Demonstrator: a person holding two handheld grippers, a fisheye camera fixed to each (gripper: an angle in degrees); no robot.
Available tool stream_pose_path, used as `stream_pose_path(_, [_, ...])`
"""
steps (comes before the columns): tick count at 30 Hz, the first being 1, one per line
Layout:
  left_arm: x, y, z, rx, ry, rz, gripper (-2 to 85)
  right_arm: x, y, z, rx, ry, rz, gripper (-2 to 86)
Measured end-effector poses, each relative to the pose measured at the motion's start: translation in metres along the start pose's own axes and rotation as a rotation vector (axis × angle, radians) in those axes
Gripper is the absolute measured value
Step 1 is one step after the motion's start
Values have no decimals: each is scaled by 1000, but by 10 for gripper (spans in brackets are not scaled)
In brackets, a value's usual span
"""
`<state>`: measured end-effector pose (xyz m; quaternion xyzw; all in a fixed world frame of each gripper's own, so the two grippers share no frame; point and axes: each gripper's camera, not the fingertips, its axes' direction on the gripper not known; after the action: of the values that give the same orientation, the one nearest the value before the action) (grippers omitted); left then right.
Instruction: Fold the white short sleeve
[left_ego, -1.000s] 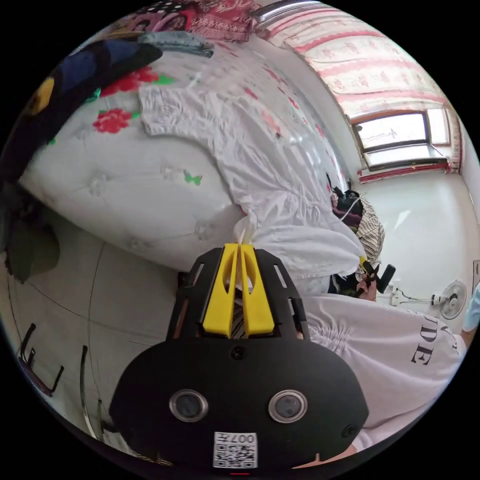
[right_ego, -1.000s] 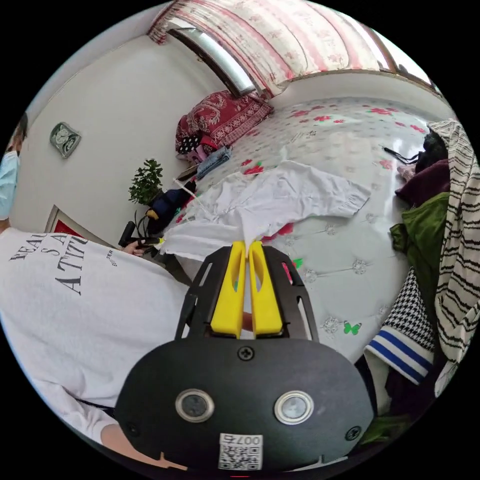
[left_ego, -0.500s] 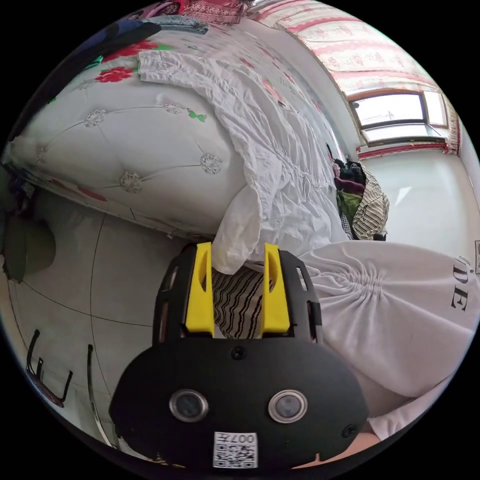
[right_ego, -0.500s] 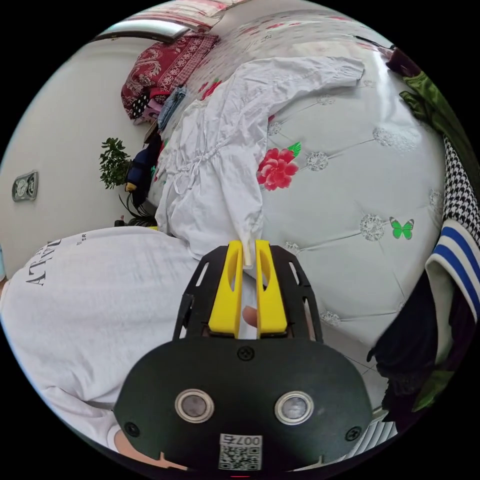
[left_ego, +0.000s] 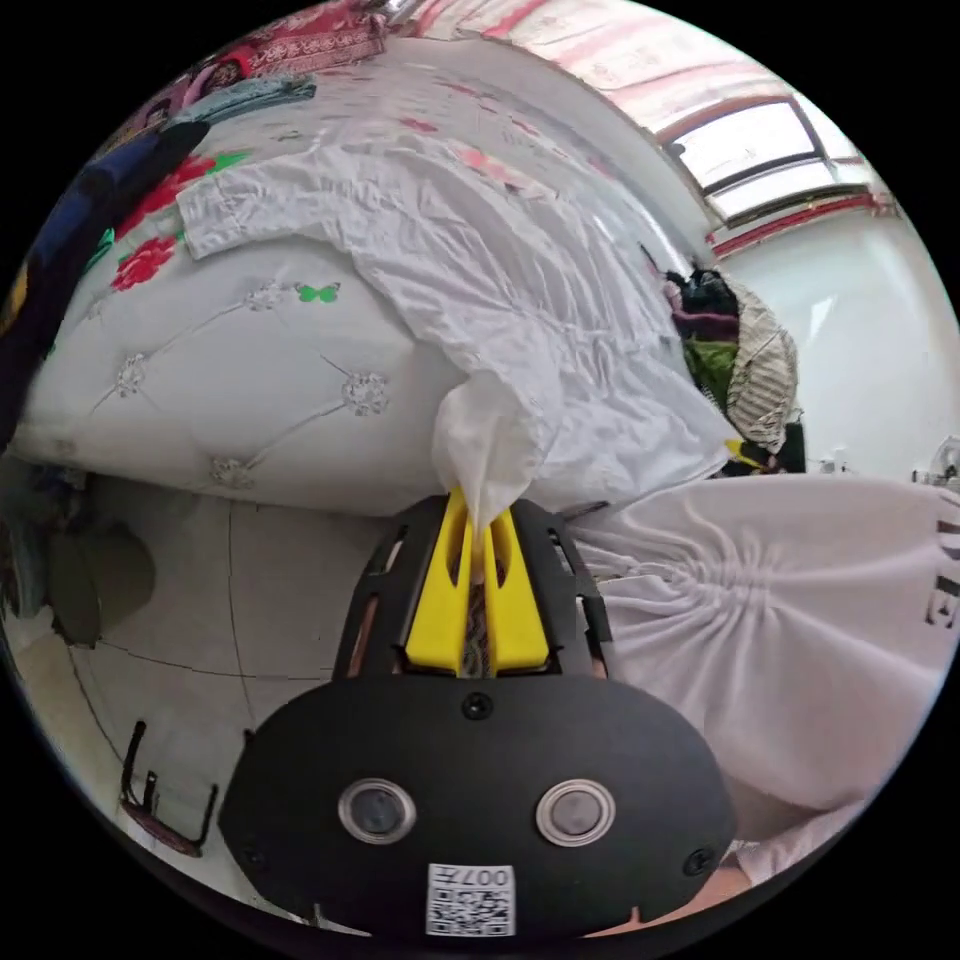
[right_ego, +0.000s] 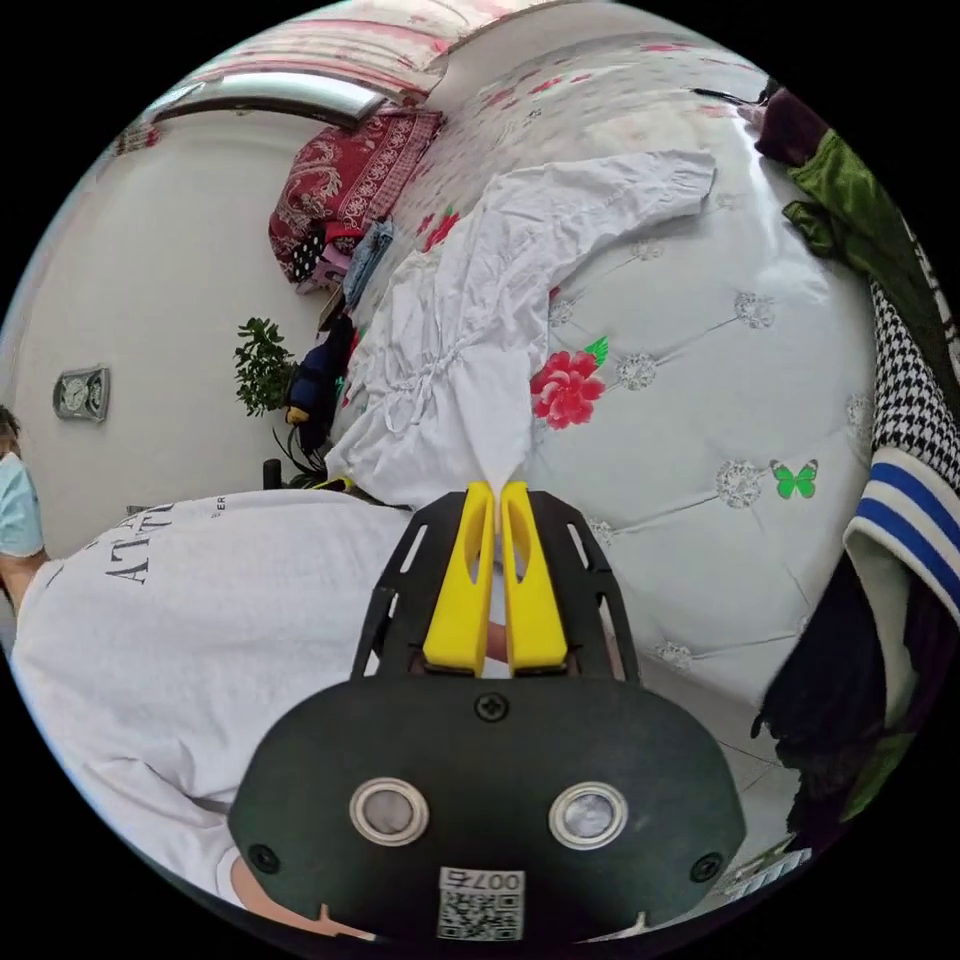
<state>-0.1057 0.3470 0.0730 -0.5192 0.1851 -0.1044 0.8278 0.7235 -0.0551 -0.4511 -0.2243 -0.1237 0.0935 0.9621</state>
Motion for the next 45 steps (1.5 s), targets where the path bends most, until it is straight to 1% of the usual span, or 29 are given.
stream_pose_path(1, [-11,0,-19,58,160,-10,-9,3,0,-6,26,-27,11,-3])
stream_pose_path(2, [-23,-1,-33,114,385,-4,-9,9,2,-17,81,-85,32,-4])
stream_pose_path(3, [-29,-1,-39,146,503,3,-9,15,3,-26,130,-148,54,-4])
stream_pose_path(4, [-39,0,-49,226,665,12,-9,22,4,-32,167,-207,79,-4])
stream_pose_path(5, [-46,1,-57,309,716,15,-9,25,4,-34,182,-236,92,-4])
stream_pose_path(7, [-60,1,-62,389,712,-38,-9,35,3,-37,227,-320,134,-3])
stream_pose_path(9, [-75,-8,-55,402,712,-112,-9,47,-8,-37,273,-430,183,-4])
stream_pose_path(11, [-92,-31,-44,393,640,-214,-9,50,-27,-33,280,-443,209,-4])
stream_pose_path(13, [-99,-59,-40,401,605,-255,-8,47,-57,-29,272,-413,209,-3])
stream_pose_path(15, [-107,-91,-36,433,573,-332,-6,36,-107,-23,271,-354,179,-3])
stream_pose_path(18, [-110,-147,-29,495,509,-412,5,21,-174,-9,307,-228,156,0])
stream_pose_path(19, [-107,-165,-27,522,457,-433,21,18,-187,-6,317,-198,141,2])
stream_pose_path(20, [-104,-180,-24,531,403,-448,45,13,-209,4,314,-120,126,5])
stream_pose_path(22, [-97,-195,-24,525,310,-452,67,7,-236,21,293,34,109,16])
stream_pose_path(24, [-89,-200,-26,508,224,-416,80,4,-240,29,282,95,61,21])
stream_pose_path(26, [-78,-194,-24,446,96,-345,87,9,-233,38,240,97,19,25])
stream_pose_path(29, [-65,-173,-10,338,-29,-296,91,26,-203,54,169,120,-5,31])
stream_pose_path(33, [-49,-156,24,221,-32,-274,99,44,-160,90,59,164,6,41])
stream_pose_path(37, [-18,-176,71,81,-96,-200,104,45,-151,137,-20,158,6,40])
stream_pose_path(39, [-7,-192,87,26,-154,-179,90,41,-160,167,-67,174,14,27])
stream_pose_path(40, [-2,-202,94,-13,-221,-181,71,38,-167,176,-82,222,23,18])
stream_pose_path(41, [4,-211,98,-59,-266,-149,28,35,-170,178,-85,240,16,13])
stream_pose_path(42, [7,-215,98,-76,-277,-127,6,31,-174,178,-95,273,-4,7])
stream_pose_path(44, [17,-218,91,-109,-303,-30,-5,26,-174,169,-108,330,-33,2])
stream_pose_path(45, [19,-216,89,-116,-302,-14,-6,24,-168,161,-118,325,-56,1])
